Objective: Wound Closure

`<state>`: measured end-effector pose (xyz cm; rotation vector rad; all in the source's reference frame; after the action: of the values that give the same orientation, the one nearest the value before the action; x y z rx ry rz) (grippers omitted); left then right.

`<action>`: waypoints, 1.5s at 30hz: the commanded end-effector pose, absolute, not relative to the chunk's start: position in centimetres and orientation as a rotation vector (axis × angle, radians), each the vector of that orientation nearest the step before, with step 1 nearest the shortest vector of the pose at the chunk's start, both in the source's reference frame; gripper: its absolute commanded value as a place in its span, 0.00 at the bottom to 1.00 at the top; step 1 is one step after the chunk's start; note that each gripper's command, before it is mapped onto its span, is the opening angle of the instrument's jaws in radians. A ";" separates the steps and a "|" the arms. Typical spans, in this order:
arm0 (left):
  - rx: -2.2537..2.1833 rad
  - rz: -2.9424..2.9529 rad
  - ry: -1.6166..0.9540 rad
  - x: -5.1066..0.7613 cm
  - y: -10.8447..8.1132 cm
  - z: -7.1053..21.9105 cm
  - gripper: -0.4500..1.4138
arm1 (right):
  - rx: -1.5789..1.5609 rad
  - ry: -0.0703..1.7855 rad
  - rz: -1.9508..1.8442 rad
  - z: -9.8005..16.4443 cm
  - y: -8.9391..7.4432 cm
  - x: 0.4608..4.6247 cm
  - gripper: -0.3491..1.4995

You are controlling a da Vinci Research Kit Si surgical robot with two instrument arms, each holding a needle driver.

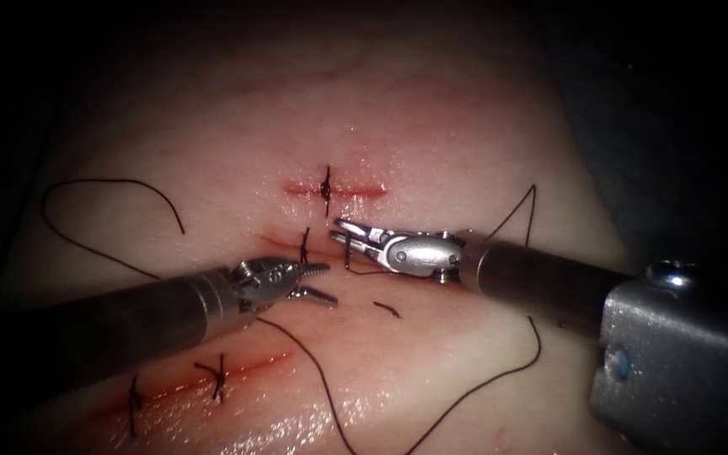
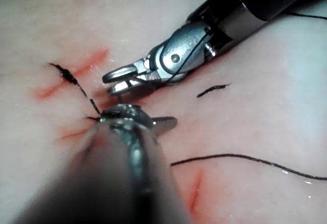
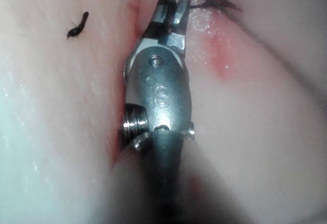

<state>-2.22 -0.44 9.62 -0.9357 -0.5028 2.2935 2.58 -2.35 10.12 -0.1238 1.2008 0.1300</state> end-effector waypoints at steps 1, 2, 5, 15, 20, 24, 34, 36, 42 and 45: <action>-0.934 2.297 -0.505 -2.26 -0.4 9.7 0.39 | -0.118 1.210 0.122 10.2 -2.3 2.68 0.00; -0.931 2.300 -0.506 -2.26 -0.4 9.7 0.39 | -0.116 1.208 0.121 10.2 -2.3 2.68 0.00; -0.920 2.311 -0.514 -2.21 -0.5 9.6 0.39 | -0.182 1.227 0.043 10.1 -2.3 2.71 0.00; -0.905 2.318 -0.511 -2.12 -0.6 9.6 0.39 | -0.241 1.214 -0.063 9.9 -2.4 2.67 0.00; -0.903 2.317 -0.509 -2.14 -0.6 9.6 0.38 | -0.253 1.195 -0.070 9.9 -2.4 2.61 0.00; -0.900 2.316 -0.507 -2.15 -0.6 9.5 0.38 | -0.219 1.175 -0.038 10.1 -2.4 2.63 0.00; -0.891 2.318 -0.508 -2.16 -0.6 9.5 0.38 | -0.087 1.138 0.037 10.4 -2.6 2.59 0.00; -0.890 2.317 -0.508 -2.16 -0.6 9.5 0.38 | -0.080 1.131 0.039 10.4 -2.6 2.60 0.00; -0.889 2.316 -0.507 -2.17 -0.6 9.5 0.38 | -0.020 1.104 0.020 10.5 -2.7 2.65 0.00; -0.889 2.316 -0.508 -2.17 -0.6 9.5 0.38 | 0.011 1.083 0.027 10.6 -2.8 2.64 0.00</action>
<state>-2.12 -0.61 9.43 -0.8841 -0.5095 2.3161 2.56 -2.79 10.51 0.0141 1.0780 0.0296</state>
